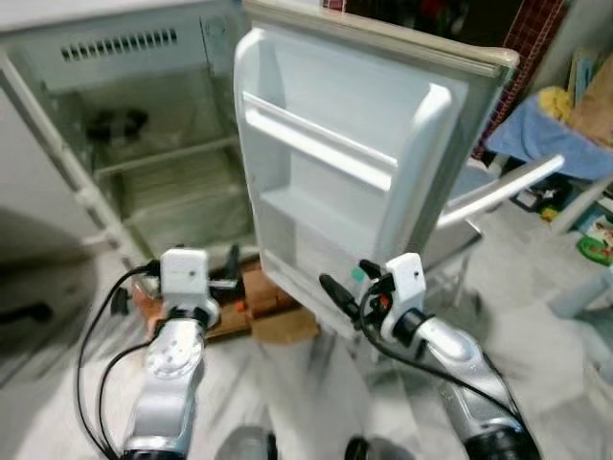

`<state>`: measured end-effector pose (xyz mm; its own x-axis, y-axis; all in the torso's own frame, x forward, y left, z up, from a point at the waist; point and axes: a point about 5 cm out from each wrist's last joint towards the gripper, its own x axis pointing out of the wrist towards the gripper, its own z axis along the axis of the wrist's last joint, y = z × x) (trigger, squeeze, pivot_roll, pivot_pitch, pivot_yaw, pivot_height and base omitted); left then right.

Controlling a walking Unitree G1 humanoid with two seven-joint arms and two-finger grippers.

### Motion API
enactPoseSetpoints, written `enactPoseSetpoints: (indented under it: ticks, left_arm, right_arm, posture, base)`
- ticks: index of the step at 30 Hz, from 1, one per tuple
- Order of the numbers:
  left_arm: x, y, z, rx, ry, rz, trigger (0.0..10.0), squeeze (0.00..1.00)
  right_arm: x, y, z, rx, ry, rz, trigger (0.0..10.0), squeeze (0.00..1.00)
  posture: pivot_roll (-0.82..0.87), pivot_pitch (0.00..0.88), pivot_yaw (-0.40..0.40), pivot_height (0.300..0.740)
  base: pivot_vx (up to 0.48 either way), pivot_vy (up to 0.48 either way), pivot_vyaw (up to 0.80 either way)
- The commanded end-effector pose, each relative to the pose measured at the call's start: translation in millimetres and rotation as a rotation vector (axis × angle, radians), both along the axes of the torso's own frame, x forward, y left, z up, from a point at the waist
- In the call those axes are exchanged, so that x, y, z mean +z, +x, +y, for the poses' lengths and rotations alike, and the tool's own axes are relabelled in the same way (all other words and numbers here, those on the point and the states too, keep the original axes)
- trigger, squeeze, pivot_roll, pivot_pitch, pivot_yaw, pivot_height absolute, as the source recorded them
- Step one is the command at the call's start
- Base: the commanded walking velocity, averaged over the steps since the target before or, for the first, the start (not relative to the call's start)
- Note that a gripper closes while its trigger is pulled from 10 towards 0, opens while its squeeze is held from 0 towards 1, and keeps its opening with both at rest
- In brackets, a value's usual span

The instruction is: Restocking fridge

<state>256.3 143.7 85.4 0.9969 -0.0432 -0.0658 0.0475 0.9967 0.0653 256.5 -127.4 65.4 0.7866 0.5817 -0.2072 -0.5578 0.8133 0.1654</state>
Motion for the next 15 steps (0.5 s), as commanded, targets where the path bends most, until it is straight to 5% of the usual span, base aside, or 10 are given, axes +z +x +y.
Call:
enactPoseSetpoints:
  ticks: [1, 9, 15]
  left_arm:
    - [1.4, -1.4, 9.7, 0.012, 0.037, -0.012, 10.0, 0.00]
    - [0.4, -2.5, 12.3, 0.014, 0.048, -0.018, 10.0, 0.00]
    - [4.6, -0.2, 13.7, 0.010, 0.077, -0.048, 10.0, 0.00]
  right_arm:
    - [-0.1, -1.3, 6.5, 0.032, -0.004, 0.003, 10.0, 0.00]
    - [0.5, 6.4, -4.3, -0.062, -0.098, -0.062, 10.0, 0.00]
    - [23.4, 24.9, -22.3, -0.316, -0.054, -0.174, 10.0, 0.00]
  posture:
    - [0.08, 0.000, 0.003, 0.740]
    - [0.08, 0.000, 0.005, 0.740]
    - [0.08, 0.000, 0.008, 0.740]
  base:
    - [-0.390, 0.000, 0.00]
    - [0.000, 0.000, 0.00]
    - [0.000, 0.000, 0.00]
